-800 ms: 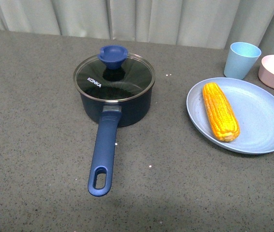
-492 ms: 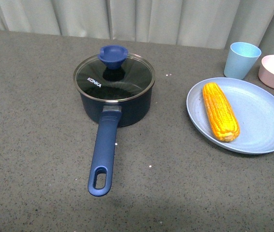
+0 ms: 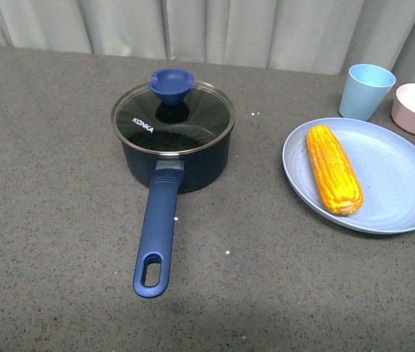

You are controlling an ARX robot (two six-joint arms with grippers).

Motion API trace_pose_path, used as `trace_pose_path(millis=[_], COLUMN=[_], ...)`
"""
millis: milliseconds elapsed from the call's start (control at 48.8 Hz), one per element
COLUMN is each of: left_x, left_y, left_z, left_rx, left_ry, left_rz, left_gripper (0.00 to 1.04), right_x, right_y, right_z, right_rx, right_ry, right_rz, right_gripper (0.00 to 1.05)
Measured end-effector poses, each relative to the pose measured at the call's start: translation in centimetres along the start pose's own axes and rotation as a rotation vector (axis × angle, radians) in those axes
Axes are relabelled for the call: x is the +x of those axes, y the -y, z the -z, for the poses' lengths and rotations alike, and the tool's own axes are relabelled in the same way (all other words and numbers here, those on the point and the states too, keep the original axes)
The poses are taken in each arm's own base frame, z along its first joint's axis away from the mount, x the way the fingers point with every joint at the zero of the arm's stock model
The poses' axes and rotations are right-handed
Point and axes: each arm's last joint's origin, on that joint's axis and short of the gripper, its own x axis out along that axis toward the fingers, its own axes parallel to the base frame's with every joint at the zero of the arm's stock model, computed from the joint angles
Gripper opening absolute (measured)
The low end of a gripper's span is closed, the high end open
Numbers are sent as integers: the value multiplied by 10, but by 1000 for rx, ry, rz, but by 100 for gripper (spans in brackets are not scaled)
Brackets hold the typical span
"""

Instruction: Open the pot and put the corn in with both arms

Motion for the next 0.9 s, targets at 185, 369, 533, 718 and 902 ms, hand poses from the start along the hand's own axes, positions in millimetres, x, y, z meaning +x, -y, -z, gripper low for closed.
trace_pose_path(millis=[185, 369, 533, 718, 902], left_x=[0, 0, 0, 0, 0], left_y=[0, 0, 0, 0, 0], left_z=[0, 0, 0, 0, 0], left_rx=[0, 0, 0, 0, 0], left_ry=[0, 0, 0, 0, 0], left_rz=[0, 0, 0, 0, 0], left_gripper=[98, 98, 98, 98, 98], right_x=[0, 0, 0, 0, 0], right_y=[0, 0, 0, 0, 0], right_z=[0, 0, 0, 0, 0], right_rx=[0, 0, 0, 0, 0], right_ry=[0, 0, 0, 0, 0], right_rz=[0, 0, 0, 0, 0], right_gripper=[96, 96, 96, 96, 96])
